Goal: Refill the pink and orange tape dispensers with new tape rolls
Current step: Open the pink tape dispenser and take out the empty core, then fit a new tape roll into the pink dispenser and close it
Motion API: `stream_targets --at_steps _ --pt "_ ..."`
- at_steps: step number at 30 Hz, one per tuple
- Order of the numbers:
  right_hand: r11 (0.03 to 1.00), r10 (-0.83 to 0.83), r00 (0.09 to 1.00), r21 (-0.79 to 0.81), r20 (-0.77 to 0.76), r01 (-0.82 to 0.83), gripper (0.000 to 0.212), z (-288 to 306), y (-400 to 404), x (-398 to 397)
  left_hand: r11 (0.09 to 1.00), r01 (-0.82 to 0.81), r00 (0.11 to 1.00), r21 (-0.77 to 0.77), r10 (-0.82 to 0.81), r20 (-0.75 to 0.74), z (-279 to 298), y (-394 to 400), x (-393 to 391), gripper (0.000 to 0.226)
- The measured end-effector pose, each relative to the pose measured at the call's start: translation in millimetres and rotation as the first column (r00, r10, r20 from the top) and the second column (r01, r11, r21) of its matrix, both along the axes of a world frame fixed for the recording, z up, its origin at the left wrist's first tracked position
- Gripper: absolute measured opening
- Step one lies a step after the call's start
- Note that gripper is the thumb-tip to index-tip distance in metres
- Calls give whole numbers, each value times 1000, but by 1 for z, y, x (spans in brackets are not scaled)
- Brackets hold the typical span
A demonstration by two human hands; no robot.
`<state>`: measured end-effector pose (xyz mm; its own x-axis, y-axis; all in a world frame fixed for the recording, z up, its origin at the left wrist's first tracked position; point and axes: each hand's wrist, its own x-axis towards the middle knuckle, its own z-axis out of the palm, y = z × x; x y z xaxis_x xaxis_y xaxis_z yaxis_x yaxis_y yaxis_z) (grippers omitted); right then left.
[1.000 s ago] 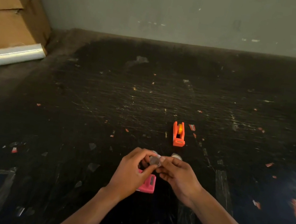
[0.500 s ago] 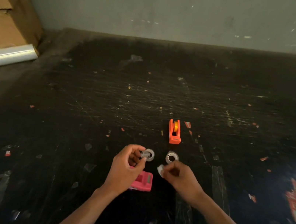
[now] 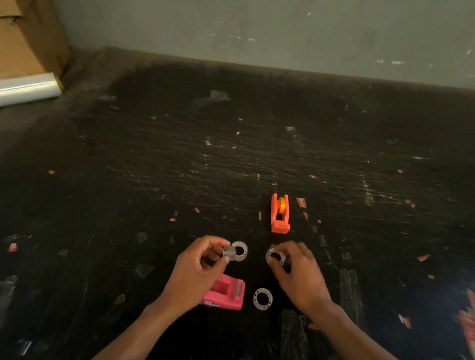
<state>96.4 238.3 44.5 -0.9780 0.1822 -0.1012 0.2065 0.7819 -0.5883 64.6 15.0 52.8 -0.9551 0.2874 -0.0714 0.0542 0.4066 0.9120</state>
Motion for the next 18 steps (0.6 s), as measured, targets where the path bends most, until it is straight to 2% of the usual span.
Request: stream_targets --at_steps 3,6,8,10,14,18 --pt "994 -89 986 70 143 79 59 5 -1 -20 1000 16 1000 10 -16 12 2 3 -2 29" --pt "986 -97 952 162 291 51 75 6 -7 -34 1000 19 999 22 -20 34 5 7 -3 28" --pt "979 -75 945 201 318 10 71 3 -9 -39 999 18 999 34 -20 39 6 8 -3 28" --pt "979 -32 959 202 281 -26 57 0 -9 -39 999 16 999 45 -18 40 7 9 -2 29" --pt "998 28 992 57 125 -35 41 1 -6 -33 998 7 999 63 -9 46 6 7 -2 28" --pt "961 27 1000 -276 -12 -29 33 12 -9 -23 997 -1 999 81 -3 48 6 9 -5 26"
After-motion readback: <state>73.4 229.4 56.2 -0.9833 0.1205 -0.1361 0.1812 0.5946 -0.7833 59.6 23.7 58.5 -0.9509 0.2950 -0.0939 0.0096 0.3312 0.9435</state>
